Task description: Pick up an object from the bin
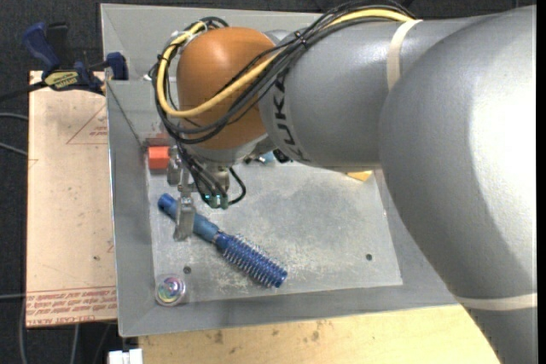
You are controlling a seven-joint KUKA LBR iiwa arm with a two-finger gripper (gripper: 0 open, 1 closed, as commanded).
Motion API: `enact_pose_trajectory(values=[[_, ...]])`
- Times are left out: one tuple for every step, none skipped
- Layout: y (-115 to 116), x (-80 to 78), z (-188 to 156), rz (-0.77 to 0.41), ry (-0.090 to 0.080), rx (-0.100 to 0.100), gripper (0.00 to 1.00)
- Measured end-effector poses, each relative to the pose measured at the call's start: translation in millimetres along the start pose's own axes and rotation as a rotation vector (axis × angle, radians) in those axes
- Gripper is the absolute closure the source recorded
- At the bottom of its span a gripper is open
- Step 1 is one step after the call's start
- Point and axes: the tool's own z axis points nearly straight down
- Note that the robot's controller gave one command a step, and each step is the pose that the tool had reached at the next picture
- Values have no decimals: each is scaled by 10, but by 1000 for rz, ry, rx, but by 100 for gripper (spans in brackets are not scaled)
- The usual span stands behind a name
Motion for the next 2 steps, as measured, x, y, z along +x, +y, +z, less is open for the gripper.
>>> enact_pose_trajectory(values=[[-599, 193, 921, 120, 1, 3, 0], [-657, 396, 568, 212, -6, -2, 0]])
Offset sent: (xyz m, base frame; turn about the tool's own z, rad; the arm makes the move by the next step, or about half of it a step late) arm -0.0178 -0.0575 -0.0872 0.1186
